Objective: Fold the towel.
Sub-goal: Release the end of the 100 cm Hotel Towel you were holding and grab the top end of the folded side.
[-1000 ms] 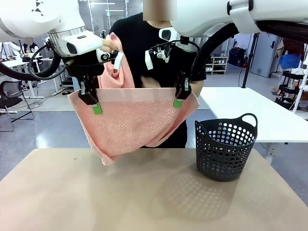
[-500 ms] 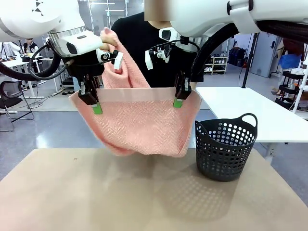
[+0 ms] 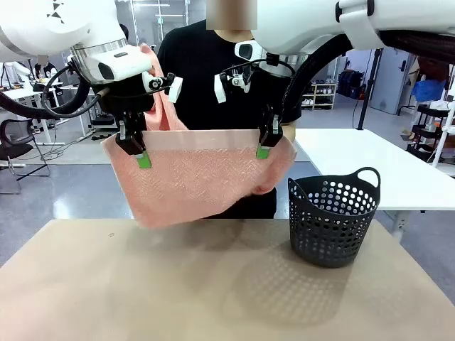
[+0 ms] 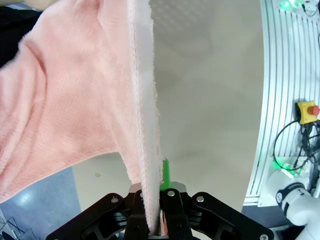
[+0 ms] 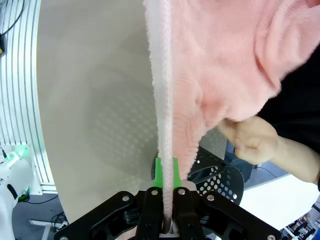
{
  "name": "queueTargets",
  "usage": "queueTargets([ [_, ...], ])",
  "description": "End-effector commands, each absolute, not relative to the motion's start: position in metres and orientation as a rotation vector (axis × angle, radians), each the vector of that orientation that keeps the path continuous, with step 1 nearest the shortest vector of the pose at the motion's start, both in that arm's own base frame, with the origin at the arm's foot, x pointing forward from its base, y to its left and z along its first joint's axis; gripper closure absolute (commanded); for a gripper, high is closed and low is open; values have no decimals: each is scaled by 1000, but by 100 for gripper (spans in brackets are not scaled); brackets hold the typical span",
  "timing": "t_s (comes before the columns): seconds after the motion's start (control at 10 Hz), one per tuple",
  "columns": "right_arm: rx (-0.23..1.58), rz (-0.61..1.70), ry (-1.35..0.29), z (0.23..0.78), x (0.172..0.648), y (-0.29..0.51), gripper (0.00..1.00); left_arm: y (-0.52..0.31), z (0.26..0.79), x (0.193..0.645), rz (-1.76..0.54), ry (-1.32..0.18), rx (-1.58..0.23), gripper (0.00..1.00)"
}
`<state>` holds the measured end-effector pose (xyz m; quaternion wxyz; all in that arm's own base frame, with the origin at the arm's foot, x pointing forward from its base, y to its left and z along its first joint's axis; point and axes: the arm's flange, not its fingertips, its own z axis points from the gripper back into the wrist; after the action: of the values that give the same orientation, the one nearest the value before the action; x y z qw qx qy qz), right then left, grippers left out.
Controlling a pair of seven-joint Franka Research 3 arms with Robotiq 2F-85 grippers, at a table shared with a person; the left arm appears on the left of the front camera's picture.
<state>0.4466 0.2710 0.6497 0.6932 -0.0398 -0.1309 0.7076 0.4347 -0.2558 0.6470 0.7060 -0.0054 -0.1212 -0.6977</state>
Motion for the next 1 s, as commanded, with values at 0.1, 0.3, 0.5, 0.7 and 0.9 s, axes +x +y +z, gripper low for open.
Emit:
queueTargets([
  [0.1,-91,1584,-288,650,447,271,100,-255,649,435,-1556,-264,-12,100],
  [0.3,-91,1584,-288,650,447,271,100,-255,649,435,-1556,-264,-12,100],
  [0.5,-91,1584,-288,650,447,271,100,-255,649,435,-1556,-264,-12,100],
  [0.7,-91,1584,-288,650,447,271,100,-255,649,435,-1556,-264,-12,100],
  [0.9,-91,1584,-288,650,447,271,100,-255,649,435,-1556,-264,-12,100],
])
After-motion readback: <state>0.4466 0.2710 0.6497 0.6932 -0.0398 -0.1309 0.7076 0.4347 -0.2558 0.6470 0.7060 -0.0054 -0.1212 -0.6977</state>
